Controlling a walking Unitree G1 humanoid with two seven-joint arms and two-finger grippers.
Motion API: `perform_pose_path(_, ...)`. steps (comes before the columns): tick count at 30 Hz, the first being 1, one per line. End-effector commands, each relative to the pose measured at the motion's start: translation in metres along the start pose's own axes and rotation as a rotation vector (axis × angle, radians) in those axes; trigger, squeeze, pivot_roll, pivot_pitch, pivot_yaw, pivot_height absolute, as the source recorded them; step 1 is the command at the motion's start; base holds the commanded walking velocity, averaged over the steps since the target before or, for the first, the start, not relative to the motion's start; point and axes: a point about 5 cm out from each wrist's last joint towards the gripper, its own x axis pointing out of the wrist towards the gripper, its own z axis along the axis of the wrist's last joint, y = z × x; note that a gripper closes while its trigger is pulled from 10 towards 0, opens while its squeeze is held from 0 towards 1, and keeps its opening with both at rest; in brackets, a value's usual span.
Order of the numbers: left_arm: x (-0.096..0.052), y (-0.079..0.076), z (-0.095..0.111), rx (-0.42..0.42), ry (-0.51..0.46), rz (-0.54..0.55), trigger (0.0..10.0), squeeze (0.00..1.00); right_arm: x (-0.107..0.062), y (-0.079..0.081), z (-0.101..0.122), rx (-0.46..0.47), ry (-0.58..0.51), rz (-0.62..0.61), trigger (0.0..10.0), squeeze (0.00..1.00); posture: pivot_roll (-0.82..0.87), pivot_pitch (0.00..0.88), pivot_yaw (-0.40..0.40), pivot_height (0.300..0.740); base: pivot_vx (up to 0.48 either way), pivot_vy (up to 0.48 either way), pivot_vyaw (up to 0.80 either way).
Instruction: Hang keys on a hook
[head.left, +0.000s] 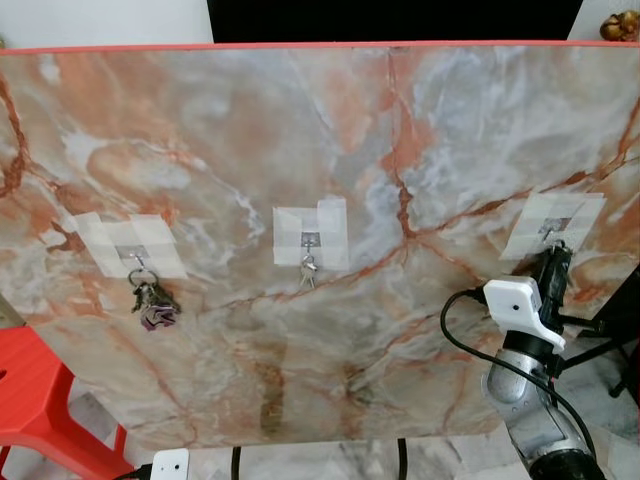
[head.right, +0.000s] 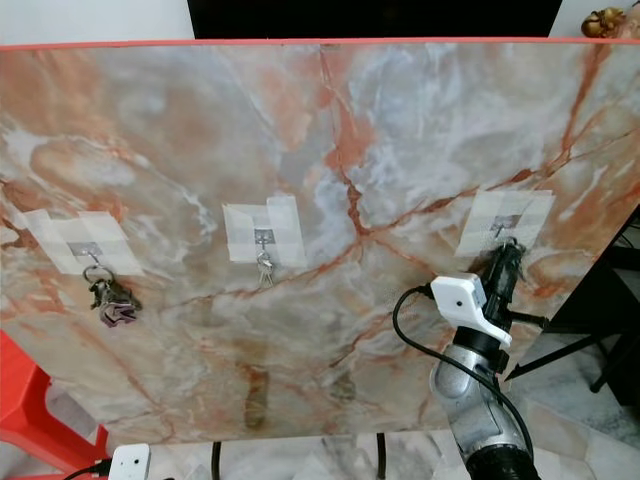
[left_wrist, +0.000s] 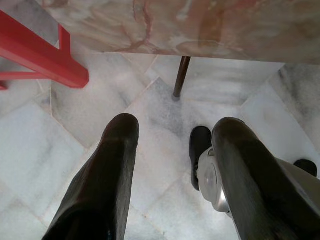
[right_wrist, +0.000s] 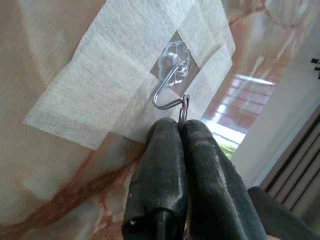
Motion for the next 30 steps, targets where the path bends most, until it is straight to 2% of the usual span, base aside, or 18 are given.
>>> perform_pose_path(1,-0.001,0.001,-0.004,0.006,0.017,0.001,10.0,0.0,0.002,-0.004,0.002,-0.014,-0.011,-0.009,10.0,0.0,0.05,0.001,-0.025,0.74,0.0,0.0,0.0)
perform_pose_path(10,-0.001,0.001,-0.004,0.007,0.017,0.001,10.0,0.0,0.002,-0.004,0.004,-0.033,-0.034,-0.005,10.0,0.0,0.05,0.0,-0.026,0.74,0.0,0.0,0.0)
perform_pose_path(12,-0.001,0.002,-0.005,0.007,0.019,0.002,10.0,0.0,0.001,-0.01,-0.002,-0.073,-0.016,-0.018,10.0,0.0,0.06,0.0,-0.029,0.74,0.0,0.0,0.0)
perform_pose_path(17,-0.001,0.002,-0.005,0.008,0.019,0.002,10.0,0.0,0.002,-0.012,0.004,-0.071,-0.052,-0.019,10.0,0.0,0.05,0.003,-0.025,0.74,0.0,0.0,0.0)
perform_pose_path(24,-0.001,0.002,-0.005,0.008,0.017,0.003,10.0,0.0,0.002,-0.009,0.008,-0.078,-0.065,-0.005,10.0,0.0,0.05,0.003,-0.025,0.74,0.0,0.0,0.0)
perform_pose_path(30,-0.001,0.001,-0.004,0.006,0.012,0.004,10.0,0.0,-0.002,0.0,0.01,-0.119,-0.087,0.074,10.0,0.0,0.06,0.003,-0.028,0.74,0.0,0.0,0.0)
